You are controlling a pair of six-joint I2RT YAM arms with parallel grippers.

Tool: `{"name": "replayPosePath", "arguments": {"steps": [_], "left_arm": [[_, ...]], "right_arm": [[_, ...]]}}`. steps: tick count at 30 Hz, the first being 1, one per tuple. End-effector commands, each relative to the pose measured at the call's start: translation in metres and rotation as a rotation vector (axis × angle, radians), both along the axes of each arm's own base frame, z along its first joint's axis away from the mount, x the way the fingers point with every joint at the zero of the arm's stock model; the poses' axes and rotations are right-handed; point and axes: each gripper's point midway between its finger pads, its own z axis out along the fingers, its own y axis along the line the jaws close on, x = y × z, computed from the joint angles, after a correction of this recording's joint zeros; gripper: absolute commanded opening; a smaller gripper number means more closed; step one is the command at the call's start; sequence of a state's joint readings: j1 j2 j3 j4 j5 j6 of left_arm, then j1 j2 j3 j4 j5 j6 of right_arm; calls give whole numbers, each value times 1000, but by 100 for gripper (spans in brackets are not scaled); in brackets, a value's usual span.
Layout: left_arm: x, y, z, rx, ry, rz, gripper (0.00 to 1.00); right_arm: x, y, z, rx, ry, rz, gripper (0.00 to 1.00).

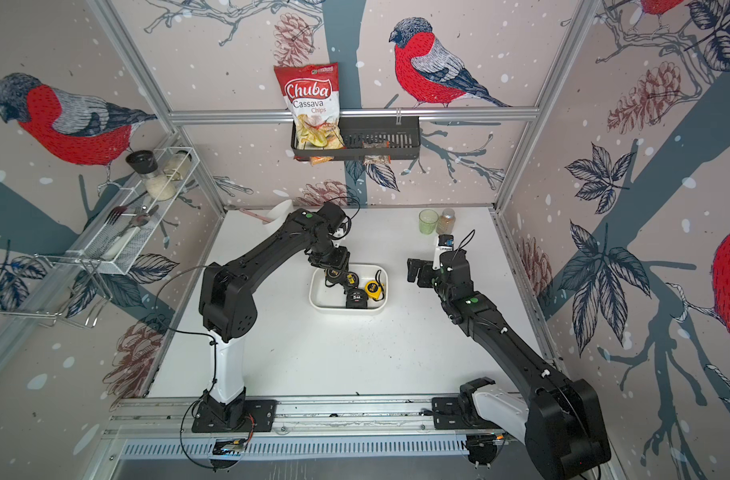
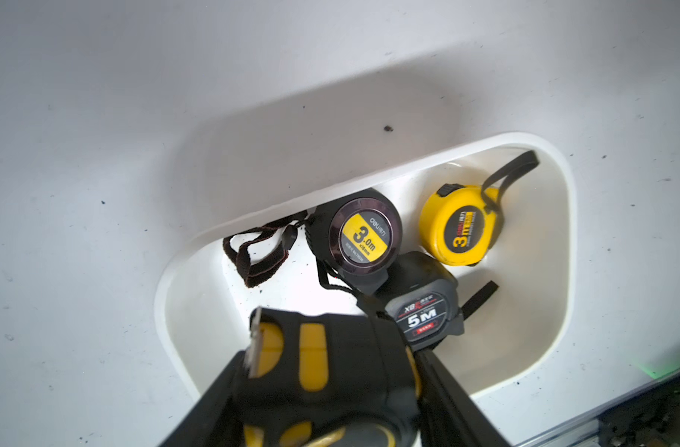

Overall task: Take the tape measure out of the storage box
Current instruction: Place the tape measure at the center of the board.

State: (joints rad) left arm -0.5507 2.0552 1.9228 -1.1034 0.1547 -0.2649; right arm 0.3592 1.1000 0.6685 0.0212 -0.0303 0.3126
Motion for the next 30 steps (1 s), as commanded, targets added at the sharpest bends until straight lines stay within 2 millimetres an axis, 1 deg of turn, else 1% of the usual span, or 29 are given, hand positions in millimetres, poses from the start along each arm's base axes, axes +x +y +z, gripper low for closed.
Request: {"name": "replayPosePath", "arguments": {"steps": [1, 4, 8, 14, 17, 21, 25, 30], "left_arm": [[-1, -12, 21, -83, 10, 39, 23], [4, -18, 34, -110, 3, 64, 23], [8, -24, 47, -146, 0, 92, 25], [9, -37, 58, -221, 23, 139, 27], [9, -47, 67, -278, 29, 165, 28], [9, -63, 77, -364, 46, 201, 28], [10, -77, 91, -455, 52, 245, 28], [8, -97, 103, -530, 59, 276, 28]], "right_arm": [[-10, 20, -4, 60, 44, 111, 100], [-17, 33, -3, 111, 62, 178, 100], [-22, 42, 3, 168, 55, 223, 100], [-24, 58, 20, 276, 18, 287, 100], [-25, 68, 28, 314, -16, 313, 100], [-26, 86, 30, 345, -22, 363, 100], [-28, 103, 37, 374, -42, 397, 100], [-31, 114, 48, 386, -67, 413, 100]]}}
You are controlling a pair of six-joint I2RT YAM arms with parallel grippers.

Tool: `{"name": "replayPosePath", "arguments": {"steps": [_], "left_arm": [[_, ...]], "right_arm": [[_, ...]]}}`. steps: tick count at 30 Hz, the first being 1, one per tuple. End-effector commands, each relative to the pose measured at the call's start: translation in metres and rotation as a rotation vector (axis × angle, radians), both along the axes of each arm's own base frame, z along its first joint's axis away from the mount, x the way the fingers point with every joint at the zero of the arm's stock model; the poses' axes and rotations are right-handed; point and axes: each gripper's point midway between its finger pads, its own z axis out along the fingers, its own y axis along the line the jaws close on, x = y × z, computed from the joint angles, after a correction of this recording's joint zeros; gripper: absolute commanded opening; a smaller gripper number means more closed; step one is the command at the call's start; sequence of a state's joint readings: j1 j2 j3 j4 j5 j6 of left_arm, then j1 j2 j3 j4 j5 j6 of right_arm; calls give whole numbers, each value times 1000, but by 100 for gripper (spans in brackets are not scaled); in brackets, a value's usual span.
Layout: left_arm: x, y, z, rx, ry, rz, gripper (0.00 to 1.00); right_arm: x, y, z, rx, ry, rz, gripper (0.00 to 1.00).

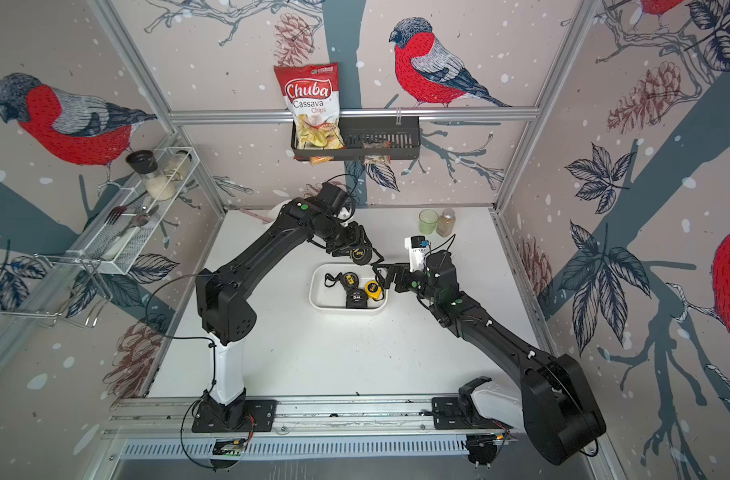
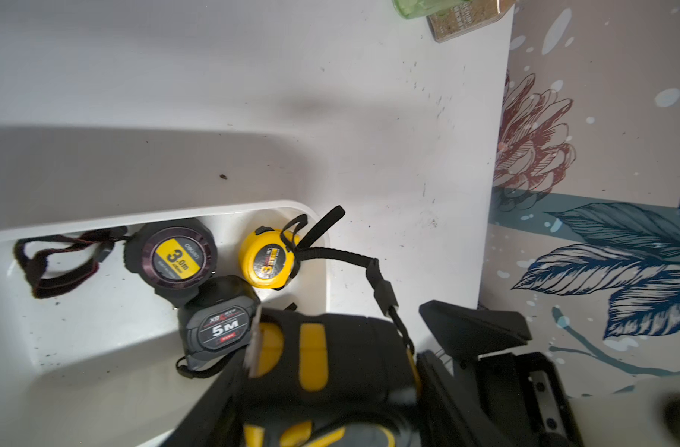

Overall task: Take the tape measure out of the storage box
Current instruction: Place the tape measure at the center of the board.

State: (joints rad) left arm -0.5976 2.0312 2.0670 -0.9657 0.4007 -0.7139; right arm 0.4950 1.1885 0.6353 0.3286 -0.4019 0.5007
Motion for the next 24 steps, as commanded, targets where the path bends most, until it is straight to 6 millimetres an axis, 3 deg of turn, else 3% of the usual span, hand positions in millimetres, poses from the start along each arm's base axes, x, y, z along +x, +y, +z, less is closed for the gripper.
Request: {"name": "replayPosePath", "arguments": {"steps": [1, 8, 13, 24], "left_arm": [[2, -25, 21, -119, -11, 21, 29], [-6, -51, 28, -179, -1, 12, 30], [-11, -53, 33, -187, -3, 7, 30], [-28, -57, 37, -221, 5, 5, 29]], "right_arm": [[2, 8, 25, 55, -64, 3, 100], [1, 10, 30, 46, -87, -19, 100], [6, 2, 31, 40, -98, -66, 100], [13, -6, 32, 31, -102, -111, 84]]}}
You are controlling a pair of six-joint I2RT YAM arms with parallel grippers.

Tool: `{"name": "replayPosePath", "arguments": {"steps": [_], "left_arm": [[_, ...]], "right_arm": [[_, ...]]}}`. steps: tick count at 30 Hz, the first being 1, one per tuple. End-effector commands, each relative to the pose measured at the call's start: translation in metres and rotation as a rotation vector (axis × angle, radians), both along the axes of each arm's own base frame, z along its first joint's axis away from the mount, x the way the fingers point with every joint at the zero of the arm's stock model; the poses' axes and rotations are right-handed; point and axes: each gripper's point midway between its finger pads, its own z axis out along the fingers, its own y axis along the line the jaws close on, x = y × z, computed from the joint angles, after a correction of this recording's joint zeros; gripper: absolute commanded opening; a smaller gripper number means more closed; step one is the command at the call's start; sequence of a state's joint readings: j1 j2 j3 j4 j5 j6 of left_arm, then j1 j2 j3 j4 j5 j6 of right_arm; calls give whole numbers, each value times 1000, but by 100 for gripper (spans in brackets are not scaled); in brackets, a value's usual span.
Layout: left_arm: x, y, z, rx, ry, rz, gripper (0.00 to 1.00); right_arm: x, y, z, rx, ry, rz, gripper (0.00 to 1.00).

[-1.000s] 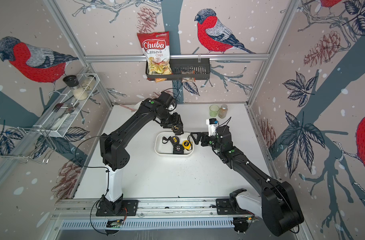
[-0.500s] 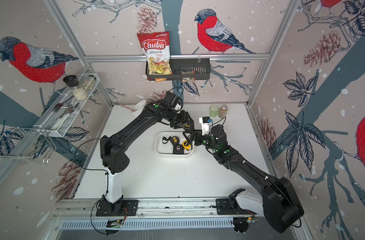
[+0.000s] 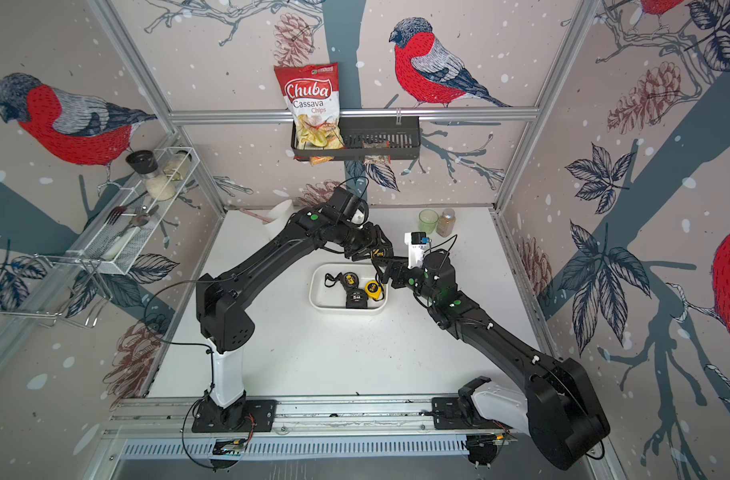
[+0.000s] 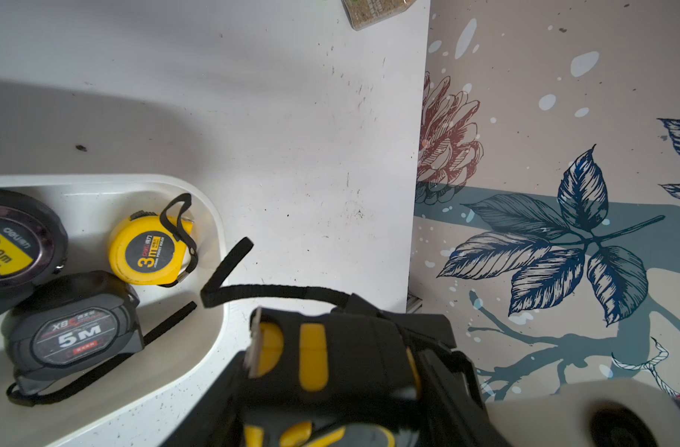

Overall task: Take the tape measure out of the storage box
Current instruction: Place the tape measure at the center of the board.

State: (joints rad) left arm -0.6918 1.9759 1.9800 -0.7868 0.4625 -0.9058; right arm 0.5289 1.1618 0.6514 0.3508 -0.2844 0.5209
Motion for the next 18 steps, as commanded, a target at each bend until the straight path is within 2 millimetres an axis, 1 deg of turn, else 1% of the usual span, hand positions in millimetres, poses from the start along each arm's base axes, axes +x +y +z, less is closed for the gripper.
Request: {"name": "replayPosePath", "arguments": {"steps": [1, 5, 9, 18], "left_arm": [[1, -7, 17, -66, -36, 0, 29], [-2, -8, 19, -83, -37, -4, 29], [-4, -10, 23, -99, -40, -3, 29], [-5, -12, 24, -126, -36, -5, 29]], "right_arm": [[6, -4, 12, 11, -46, -29, 83], [7, -5, 13, 11, -49, -34, 80], [8, -5, 13, 13, -49, -37, 72], [10, -3, 14, 19, -44, -33, 48]]}}
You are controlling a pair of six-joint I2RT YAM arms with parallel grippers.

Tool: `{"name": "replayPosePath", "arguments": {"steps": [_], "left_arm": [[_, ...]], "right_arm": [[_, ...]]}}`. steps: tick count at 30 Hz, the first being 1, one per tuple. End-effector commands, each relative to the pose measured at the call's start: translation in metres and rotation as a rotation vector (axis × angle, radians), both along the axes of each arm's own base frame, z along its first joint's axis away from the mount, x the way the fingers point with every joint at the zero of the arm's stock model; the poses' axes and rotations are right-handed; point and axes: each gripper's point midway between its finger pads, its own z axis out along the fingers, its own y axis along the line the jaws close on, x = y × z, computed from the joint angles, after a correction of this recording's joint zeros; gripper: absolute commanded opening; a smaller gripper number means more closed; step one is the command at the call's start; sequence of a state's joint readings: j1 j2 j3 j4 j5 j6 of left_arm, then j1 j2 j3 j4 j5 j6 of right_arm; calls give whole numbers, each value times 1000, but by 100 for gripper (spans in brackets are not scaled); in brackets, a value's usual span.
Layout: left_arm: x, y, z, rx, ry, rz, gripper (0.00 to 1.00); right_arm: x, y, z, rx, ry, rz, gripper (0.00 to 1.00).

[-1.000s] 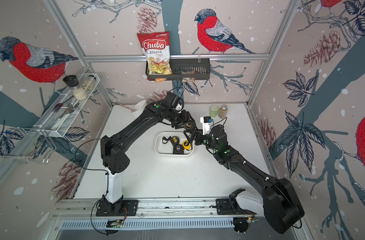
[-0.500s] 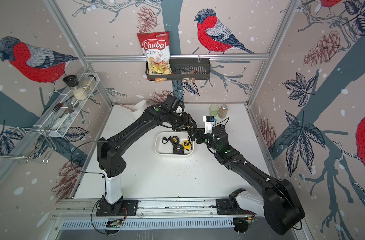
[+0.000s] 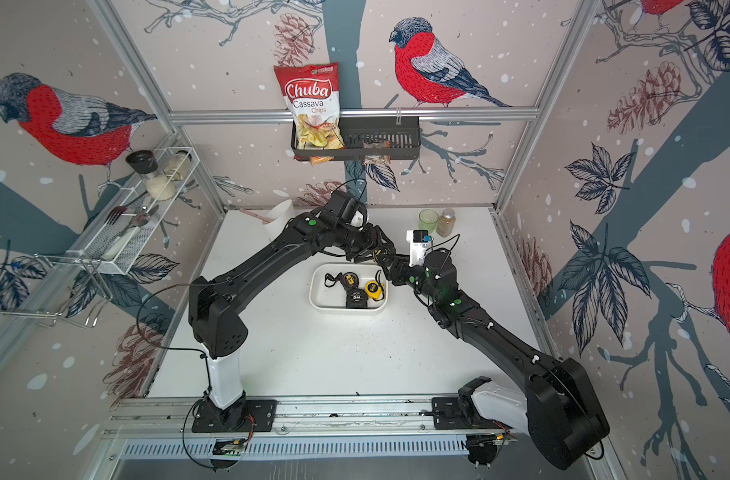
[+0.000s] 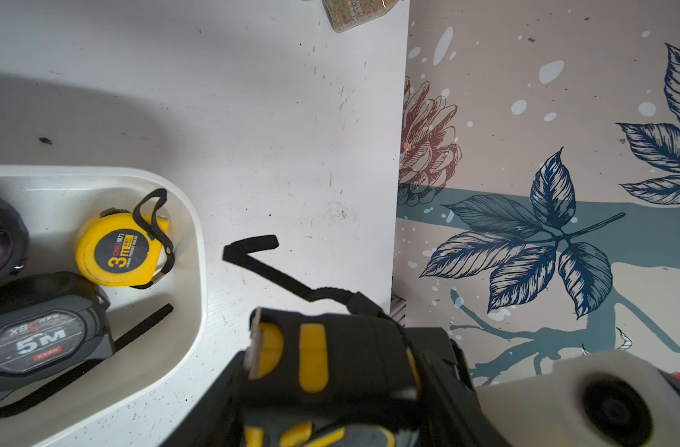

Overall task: Take the tape measure out of the storage box
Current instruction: Place the tape measure at the center of the board.

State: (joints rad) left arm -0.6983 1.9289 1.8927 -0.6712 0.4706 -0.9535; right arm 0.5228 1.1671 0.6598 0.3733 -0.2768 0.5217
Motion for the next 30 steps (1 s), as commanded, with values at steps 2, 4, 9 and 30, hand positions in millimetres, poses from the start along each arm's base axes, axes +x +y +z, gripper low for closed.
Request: {"name": "replayPosePath", "arguments": {"steps": [2, 4, 9, 30], "left_arm": [[-4, -8, 18, -74, -16, -27, 29], [-5, -10, 20, -83, -19, -30, 29], [-5, -10, 21, -91, -23, -34, 30], [2, -10, 24, -109, -57, -29, 80]], "right_arm": [[6, 0, 7, 6, -21, -18, 42], [7, 0, 8, 6, -22, -19, 33], [10, 1, 9, 4, -22, -19, 0], [6, -17, 27, 16, -59, -79, 0]]}}
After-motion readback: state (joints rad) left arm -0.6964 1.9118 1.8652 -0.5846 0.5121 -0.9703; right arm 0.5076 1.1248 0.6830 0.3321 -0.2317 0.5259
